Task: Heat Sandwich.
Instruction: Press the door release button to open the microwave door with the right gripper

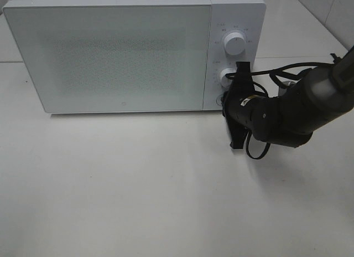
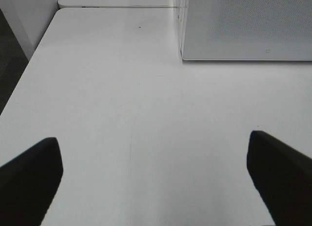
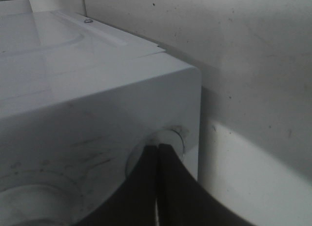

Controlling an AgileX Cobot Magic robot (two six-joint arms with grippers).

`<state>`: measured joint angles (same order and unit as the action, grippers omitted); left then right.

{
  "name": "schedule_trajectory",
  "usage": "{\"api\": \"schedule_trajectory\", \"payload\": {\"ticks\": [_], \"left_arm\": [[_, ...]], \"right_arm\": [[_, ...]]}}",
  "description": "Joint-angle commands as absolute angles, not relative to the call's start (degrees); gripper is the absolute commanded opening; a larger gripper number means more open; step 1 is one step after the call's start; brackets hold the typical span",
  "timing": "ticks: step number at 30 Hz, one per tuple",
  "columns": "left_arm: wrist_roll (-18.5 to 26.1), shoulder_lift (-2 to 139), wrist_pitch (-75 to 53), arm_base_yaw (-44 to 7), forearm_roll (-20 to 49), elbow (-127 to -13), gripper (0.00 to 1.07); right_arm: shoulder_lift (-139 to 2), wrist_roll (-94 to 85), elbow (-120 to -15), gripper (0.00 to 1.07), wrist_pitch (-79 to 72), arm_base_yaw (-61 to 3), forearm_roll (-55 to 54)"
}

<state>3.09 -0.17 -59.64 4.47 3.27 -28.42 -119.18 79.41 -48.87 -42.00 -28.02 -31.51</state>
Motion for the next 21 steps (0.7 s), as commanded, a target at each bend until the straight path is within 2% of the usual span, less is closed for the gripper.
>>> {"api": "schedule_trajectory", "payload": {"ticks": [1, 21], "left_arm": [[3.2, -1.4, -59.4, 4.2, 3.0, -28.4, 0.97], [3.2, -1.4, -59.4, 4.2, 3.0, -28.4, 0.97]], "right_arm": [[-120.0, 80.0, -49.7, 0.0, -45.0, -27.9, -31.2], [-121.5, 78.6, -54.1, 0.0, -57.8, -27.9, -32.7]]}}
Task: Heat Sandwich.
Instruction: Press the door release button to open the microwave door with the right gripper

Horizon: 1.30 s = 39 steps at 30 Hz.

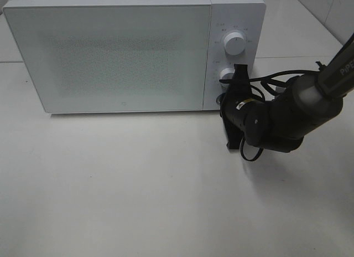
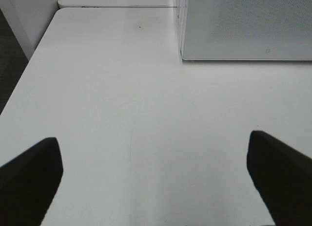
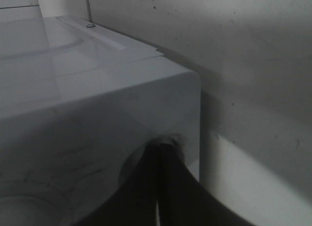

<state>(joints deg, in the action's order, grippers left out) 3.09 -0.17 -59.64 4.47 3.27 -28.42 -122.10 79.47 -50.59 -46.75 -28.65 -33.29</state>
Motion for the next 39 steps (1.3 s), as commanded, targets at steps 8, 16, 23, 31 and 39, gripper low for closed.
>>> {"api": "schedule_trajectory", "payload": {"ticks": [8, 16, 23, 31, 39], "left_arm": [[3.2, -1.4, -59.4, 4.2, 3.0, -28.4, 0.97], [3.2, -1.4, -59.4, 4.2, 3.0, -28.4, 0.97], [3.2, -1.4, -59.4, 4.2, 3.0, -28.4, 0.97], [3.2, -1.4, -59.4, 4.2, 3.0, -28.4, 0.97], [3.2, -1.4, -59.4, 4.2, 3.0, -28.4, 0.97]], "right_arm": [[-123.1, 73.7, -59.1, 0.0, -59.1, -26.4, -33.9], [-123.4, 73.5, -60.8, 0.0, -56.6, -26.0, -34.0], [-122.8, 72.0, -60.7, 0.0, -53.6, -26.0, -34.0], [-121.1, 71.6, -58.4, 0.0, -47.8, -26.0, -35.1], [-120.6, 72.0, -57.1, 0.0, -44.5, -26.1, -34.3]]}}
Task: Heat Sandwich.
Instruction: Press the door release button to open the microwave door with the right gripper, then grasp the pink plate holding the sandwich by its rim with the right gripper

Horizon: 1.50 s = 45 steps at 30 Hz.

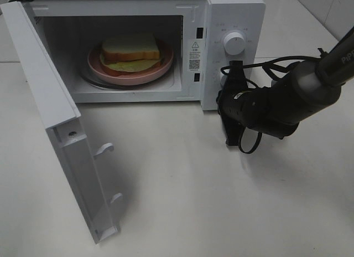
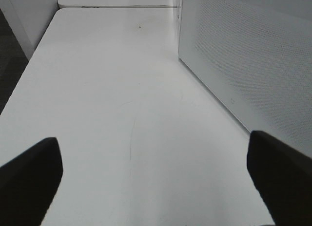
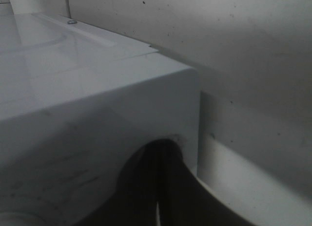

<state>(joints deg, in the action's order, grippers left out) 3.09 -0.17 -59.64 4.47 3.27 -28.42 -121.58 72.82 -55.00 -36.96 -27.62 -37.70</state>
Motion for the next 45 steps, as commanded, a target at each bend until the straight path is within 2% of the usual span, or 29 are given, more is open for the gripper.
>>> {"api": "schedule_trajectory", "payload": {"ticks": [1, 16, 27, 37, 45], "left_arm": [[3.2, -1.4, -59.4, 4.2, 3.0, -28.4, 0.97], [3.2, -1.4, -59.4, 4.2, 3.0, -28.4, 0.97], [3.2, -1.4, -59.4, 4.2, 3.0, -28.4, 0.97], [3.2, -1.4, -59.4, 4.2, 3.0, -28.4, 0.97], [3.2, -1.4, -59.4, 4.2, 3.0, -28.4, 0.97]], "right_arm": [[-120.4, 72.2, -57.1, 0.0, -43.9, -26.1, -33.8], [-114.6, 73.5, -47.8, 0.0, -39.5, -28.1, -32.7], [-108.2, 74.4, -42.4, 0.0, -34.3, -28.1, -26.5], [-98.2, 64.8, -41.4, 0.0, -21.7, -28.1, -16.6], [-90.9, 49.2, -41.4, 0.01, -4.9, -28.1, -11.9]]}}
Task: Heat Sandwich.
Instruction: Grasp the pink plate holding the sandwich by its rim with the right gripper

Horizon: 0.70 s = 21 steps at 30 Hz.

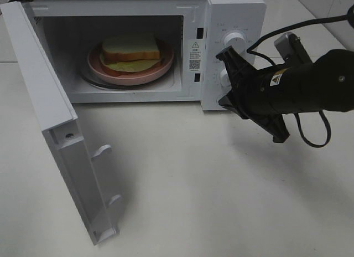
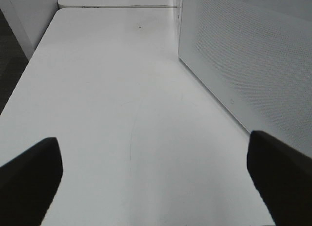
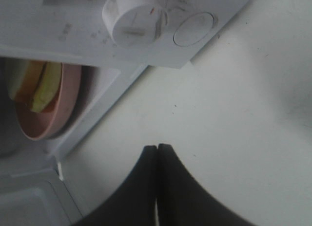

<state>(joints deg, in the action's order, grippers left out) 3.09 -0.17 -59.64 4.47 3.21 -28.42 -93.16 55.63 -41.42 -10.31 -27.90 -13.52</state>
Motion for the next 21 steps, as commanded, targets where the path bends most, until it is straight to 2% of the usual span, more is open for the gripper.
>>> {"api": "schedule_trajectory", "payload": {"ticks": [1, 21], "left_arm": [[3.2, -1.4, -59.4, 4.2, 3.0, -28.4, 0.97], [3.2, -1.4, -59.4, 4.2, 3.0, -28.4, 0.97]], "right_arm": [[-90.4, 46.7, -41.5, 0.01, -3.2, -28.1, -11.7], [-80.6, 5.3, -41.4, 0.05, 23.3, -28.1, -15.9]]}}
